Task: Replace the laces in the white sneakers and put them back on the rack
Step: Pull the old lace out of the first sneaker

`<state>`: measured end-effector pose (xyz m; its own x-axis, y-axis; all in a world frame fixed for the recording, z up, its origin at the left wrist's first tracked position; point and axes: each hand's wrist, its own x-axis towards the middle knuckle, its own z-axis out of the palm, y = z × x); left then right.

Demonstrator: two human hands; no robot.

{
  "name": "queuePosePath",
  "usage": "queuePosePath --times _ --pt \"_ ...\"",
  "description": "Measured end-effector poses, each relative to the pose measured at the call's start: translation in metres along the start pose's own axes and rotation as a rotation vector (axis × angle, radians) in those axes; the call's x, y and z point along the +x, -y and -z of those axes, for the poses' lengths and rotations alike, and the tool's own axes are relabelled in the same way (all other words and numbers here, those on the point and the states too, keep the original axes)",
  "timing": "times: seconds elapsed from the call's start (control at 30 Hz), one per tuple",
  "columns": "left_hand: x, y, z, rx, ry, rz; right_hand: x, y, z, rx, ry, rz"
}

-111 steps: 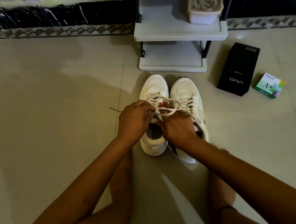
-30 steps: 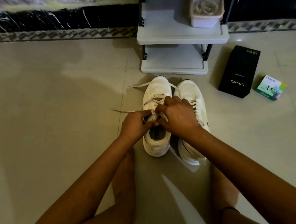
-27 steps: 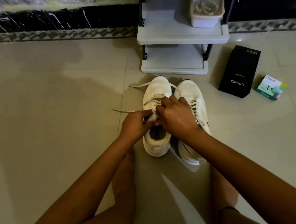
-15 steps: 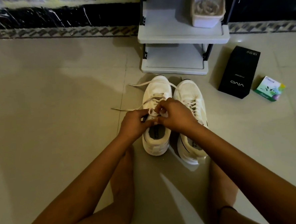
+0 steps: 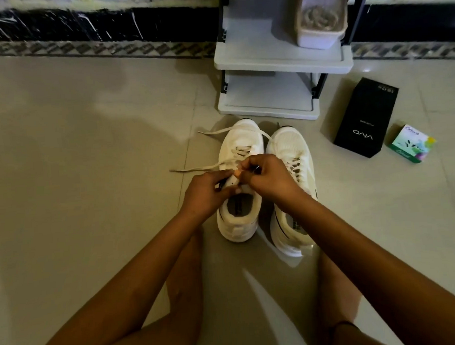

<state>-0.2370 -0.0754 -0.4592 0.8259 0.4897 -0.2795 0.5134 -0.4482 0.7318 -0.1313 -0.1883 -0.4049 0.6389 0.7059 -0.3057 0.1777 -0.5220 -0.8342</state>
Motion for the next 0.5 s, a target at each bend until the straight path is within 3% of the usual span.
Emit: queuePosePath --times 0.13,0.23,0.37,0.5 --pt "-0.001 -0.002 0.000 -0.020 -0.002 0.006 -0.002 -0.018 0.000 -0.739 -0.056 0.268" --pt "0.000 -0.002 0.000 -0.001 0.003 0.010 -0.001 -0.020 0.000 -0.930 -0.130 0.423" --pt "0.000 0.000 -0.001 0.000 0.011 0.016 0.000 -0.020 -0.005 -0.911 -0.186 0.497" --pt "0.000 0.004 0.000 -0.006 0.005 0.016 -0.001 -0.007 0.001 -0.442 -0.200 0.357"
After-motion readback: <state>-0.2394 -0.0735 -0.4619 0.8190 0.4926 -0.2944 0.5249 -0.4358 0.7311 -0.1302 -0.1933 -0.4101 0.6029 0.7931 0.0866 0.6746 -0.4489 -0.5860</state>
